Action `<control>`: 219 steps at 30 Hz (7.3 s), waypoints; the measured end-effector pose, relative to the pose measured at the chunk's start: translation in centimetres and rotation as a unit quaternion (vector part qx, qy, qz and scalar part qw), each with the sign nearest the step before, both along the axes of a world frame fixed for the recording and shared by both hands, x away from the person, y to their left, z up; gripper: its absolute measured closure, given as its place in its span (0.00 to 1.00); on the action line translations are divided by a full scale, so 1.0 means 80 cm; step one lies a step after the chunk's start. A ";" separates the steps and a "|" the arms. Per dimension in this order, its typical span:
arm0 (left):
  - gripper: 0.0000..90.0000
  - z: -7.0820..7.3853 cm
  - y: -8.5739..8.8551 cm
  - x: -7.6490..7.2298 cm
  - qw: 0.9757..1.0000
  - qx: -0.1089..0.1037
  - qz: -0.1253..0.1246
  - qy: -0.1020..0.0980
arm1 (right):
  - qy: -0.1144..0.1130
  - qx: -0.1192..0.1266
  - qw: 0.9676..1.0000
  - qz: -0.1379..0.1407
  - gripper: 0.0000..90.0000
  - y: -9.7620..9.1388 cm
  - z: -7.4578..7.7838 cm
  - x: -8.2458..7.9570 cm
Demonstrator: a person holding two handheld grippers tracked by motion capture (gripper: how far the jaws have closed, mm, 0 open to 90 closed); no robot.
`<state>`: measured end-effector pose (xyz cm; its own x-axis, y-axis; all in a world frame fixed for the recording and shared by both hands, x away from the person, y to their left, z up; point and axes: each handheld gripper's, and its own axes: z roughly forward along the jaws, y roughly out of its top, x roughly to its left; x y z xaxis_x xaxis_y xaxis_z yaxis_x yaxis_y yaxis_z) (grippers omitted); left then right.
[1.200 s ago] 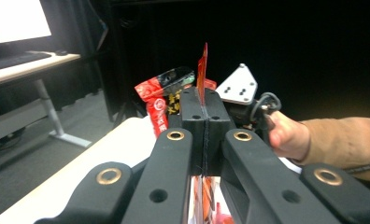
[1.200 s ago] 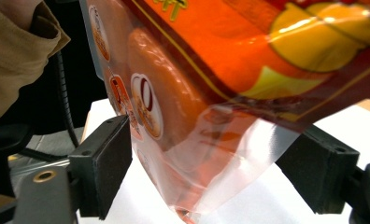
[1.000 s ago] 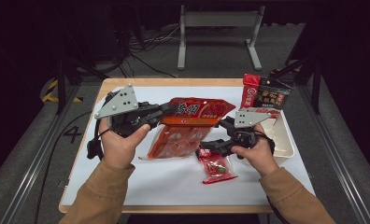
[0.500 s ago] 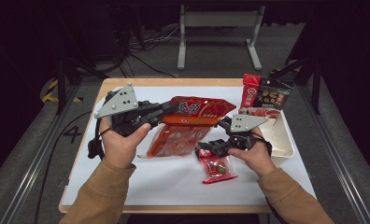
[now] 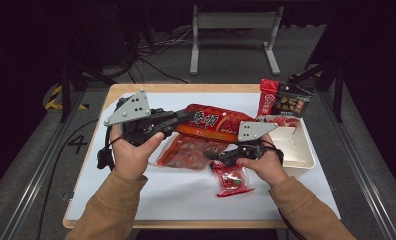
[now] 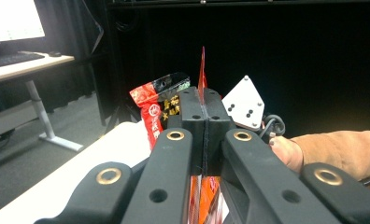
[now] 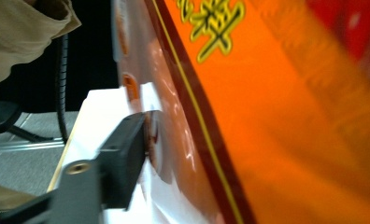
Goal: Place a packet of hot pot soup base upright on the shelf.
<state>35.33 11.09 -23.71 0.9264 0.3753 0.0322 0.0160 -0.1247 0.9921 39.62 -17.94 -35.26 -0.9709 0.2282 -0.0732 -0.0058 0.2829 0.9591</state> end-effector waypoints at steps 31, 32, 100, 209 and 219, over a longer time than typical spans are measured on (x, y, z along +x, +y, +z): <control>0.48 -0.031 0.039 0.011 0.996 0.013 0.083 0.015 | 0.044 -0.087 0.993 -0.061 0.79 -0.079 0.081 -0.013; 0.46 -0.034 0.042 0.012 0.996 0.017 0.089 0.016 | 0.043 -0.086 0.993 -0.067 0.79 -0.084 0.084 -0.013; 0.22 -0.160 0.143 0.021 0.972 0.100 0.192 0.095 | 0.094 -0.102 0.933 -0.331 0.79 -0.243 0.108 -0.002; 0.21 -0.173 0.131 0.027 0.972 0.103 0.176 0.115 | 0.113 -0.060 0.905 -0.405 0.29 -0.284 0.064 -0.083; 0.21 -0.172 0.126 0.025 0.972 0.109 0.174 0.116 | 0.098 -0.033 0.932 -0.347 0.28 -0.241 0.054 -0.094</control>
<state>37.36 21.19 -37.50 0.7366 0.6746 -0.0484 0.3153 -0.2792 0.9070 32.07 -37.21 -30.93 -0.5877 0.8073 0.0547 0.3744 0.2114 0.9028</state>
